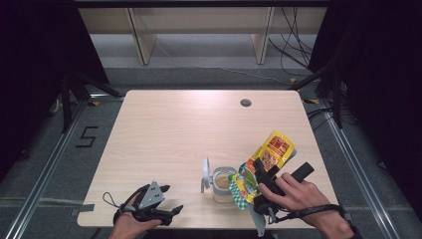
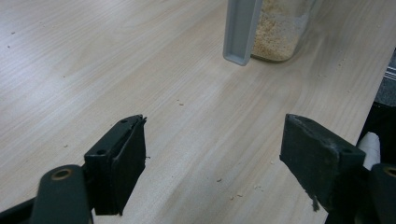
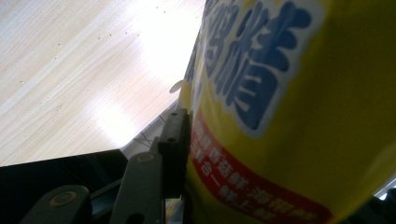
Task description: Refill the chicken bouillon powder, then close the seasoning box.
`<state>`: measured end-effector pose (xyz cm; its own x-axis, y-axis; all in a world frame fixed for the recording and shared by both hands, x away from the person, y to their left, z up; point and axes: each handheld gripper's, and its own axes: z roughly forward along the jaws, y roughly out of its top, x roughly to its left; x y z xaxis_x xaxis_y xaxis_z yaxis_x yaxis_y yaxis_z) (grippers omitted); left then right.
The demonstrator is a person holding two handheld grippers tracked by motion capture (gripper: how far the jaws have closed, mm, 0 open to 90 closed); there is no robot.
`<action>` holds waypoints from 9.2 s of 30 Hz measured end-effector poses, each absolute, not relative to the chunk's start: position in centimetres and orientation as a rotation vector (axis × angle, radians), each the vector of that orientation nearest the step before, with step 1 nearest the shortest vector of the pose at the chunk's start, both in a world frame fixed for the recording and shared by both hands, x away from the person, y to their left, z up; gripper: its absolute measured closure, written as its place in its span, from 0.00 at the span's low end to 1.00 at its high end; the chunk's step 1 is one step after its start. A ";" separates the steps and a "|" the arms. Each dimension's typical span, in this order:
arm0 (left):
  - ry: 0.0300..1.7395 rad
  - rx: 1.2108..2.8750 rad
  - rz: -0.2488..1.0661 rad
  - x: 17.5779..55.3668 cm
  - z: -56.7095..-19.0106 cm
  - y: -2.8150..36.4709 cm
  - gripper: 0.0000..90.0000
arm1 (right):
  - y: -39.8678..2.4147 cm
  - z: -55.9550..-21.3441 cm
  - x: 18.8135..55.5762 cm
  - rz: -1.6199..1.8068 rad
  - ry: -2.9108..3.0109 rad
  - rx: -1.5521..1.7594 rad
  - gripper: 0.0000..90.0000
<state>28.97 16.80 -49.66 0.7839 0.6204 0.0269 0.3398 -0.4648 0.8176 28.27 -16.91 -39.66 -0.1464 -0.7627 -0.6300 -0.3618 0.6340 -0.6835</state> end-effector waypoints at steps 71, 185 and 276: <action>0.703 2.109 0.412 29.0 -49.6 16.9 0.24 | -19.1 -41.0 28.2 -0.244 1.836 -0.695 0.69; 0.722 2.083 0.360 29.2 -49.2 16.8 0.24 | -29.5 -47.8 26.7 1.187 2.041 1.227 0.18; 0.592 1.983 0.307 30.9 -43.0 13.7 0.53 | -28.2 -47.9 26.1 1.084 2.137 1.141 0.24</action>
